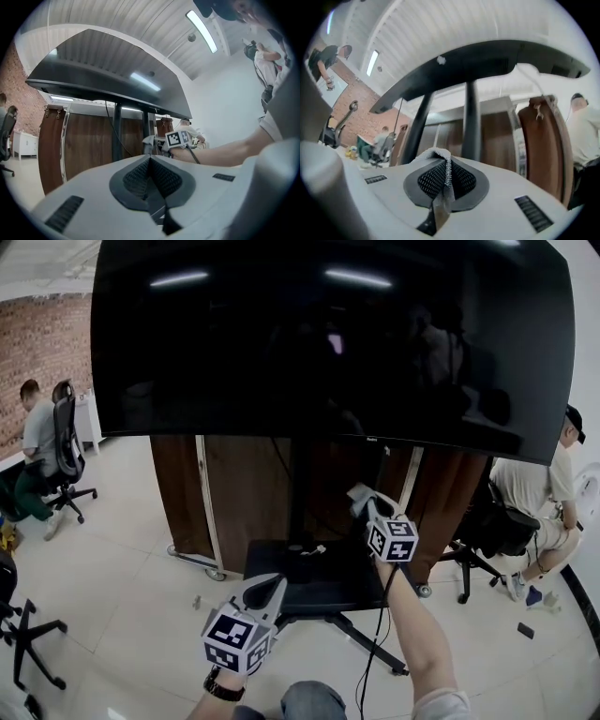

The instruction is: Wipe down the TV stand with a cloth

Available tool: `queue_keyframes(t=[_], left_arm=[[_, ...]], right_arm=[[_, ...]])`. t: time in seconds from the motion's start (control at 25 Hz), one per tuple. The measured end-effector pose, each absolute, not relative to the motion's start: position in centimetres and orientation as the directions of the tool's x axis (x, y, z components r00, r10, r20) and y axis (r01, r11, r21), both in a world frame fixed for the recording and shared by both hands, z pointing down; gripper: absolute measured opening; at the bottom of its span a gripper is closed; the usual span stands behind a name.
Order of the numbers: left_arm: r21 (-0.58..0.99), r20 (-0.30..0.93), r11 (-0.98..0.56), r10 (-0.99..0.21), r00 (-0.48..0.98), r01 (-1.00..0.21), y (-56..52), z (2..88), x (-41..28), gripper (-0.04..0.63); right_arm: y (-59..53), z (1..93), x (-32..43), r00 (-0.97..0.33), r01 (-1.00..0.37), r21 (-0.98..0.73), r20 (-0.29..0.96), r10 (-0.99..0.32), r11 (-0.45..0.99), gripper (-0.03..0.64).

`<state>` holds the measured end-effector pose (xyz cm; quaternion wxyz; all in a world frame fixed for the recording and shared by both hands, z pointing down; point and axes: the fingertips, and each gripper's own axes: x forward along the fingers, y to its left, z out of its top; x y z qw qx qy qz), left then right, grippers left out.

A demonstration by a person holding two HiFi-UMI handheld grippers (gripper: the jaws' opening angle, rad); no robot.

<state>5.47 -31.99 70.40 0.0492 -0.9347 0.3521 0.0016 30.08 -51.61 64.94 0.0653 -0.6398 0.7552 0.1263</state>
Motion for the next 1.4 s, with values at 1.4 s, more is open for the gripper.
queue_keyframes(t=[1.4], left_arm=[[-0.016, -0.053, -0.756, -0.653, 0.755, -0.655, -28.7, 73.8, 3.0, 0.023]], right_arm=[[-42.1, 82.6, 40.0, 0.067, -0.995, 0.095, 0.33, -0.941, -0.037, 0.005]])
